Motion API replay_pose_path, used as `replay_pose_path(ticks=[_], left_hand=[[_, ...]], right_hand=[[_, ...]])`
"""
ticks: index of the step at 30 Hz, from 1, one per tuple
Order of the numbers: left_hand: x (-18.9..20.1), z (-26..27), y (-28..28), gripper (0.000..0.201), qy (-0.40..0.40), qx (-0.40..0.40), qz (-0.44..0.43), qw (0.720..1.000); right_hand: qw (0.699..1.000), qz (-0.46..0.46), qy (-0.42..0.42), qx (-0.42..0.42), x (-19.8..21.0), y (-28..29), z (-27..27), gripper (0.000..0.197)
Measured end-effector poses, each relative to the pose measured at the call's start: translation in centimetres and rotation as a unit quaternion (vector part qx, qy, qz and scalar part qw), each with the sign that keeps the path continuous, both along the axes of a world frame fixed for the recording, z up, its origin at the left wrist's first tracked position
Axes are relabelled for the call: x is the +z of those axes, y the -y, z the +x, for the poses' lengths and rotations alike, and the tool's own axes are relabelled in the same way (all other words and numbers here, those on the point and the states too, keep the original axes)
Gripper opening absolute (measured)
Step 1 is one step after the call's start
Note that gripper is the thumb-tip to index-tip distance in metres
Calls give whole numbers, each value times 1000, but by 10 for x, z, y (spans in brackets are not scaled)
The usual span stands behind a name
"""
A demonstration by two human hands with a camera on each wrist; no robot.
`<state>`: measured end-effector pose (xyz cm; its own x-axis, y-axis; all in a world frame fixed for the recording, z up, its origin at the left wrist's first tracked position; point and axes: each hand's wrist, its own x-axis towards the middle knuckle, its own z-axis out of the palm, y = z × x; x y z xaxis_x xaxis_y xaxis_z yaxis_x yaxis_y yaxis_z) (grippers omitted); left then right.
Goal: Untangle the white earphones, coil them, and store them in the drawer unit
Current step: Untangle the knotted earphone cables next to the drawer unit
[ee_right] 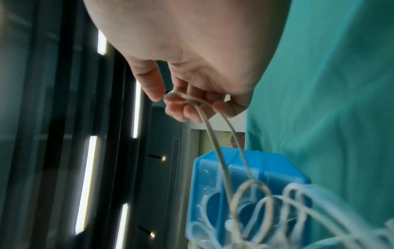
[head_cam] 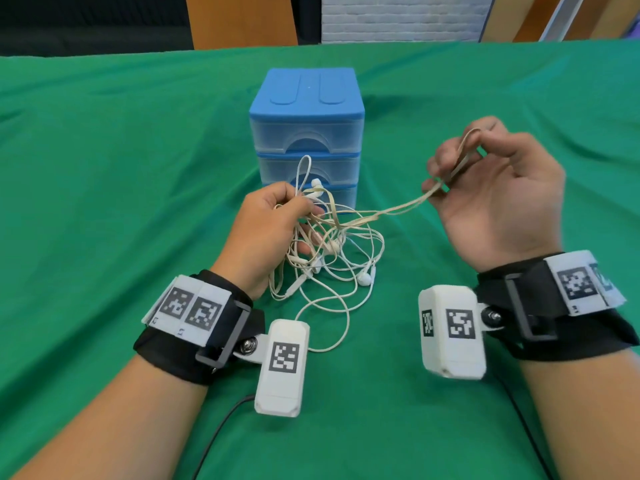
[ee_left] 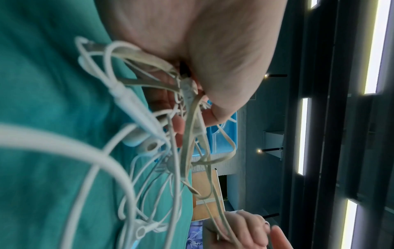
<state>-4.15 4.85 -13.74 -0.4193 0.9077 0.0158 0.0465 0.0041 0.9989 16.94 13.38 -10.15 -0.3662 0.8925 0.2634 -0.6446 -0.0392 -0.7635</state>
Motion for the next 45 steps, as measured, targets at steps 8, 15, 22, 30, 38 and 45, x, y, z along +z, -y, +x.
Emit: replay_pose_path(ticks=[8, 15, 22, 30, 38, 45], left_hand=[[5, 7, 4, 19, 9, -28, 53, 998], [8, 8, 6, 11, 23, -41, 84, 995], [7, 8, 5, 19, 18, -61, 92, 994], [4, 2, 2, 12, -2, -2, 61, 998], [4, 2, 3, 8, 10, -6, 53, 999], [6, 3, 3, 10, 46, -7, 48, 998]], right_hand=[[930, 161, 294, -149, -14, 4, -20, 33], [906, 214, 342, -130, -13, 10, -21, 56], [885, 225, 408, -9, -15, 15, -23, 57], [955, 166, 206, -131, -7, 10, -21, 43], [954, 99, 169, -229, -6, 1, -13, 35], [897, 103, 390, -183, -20, -6, -14, 36]])
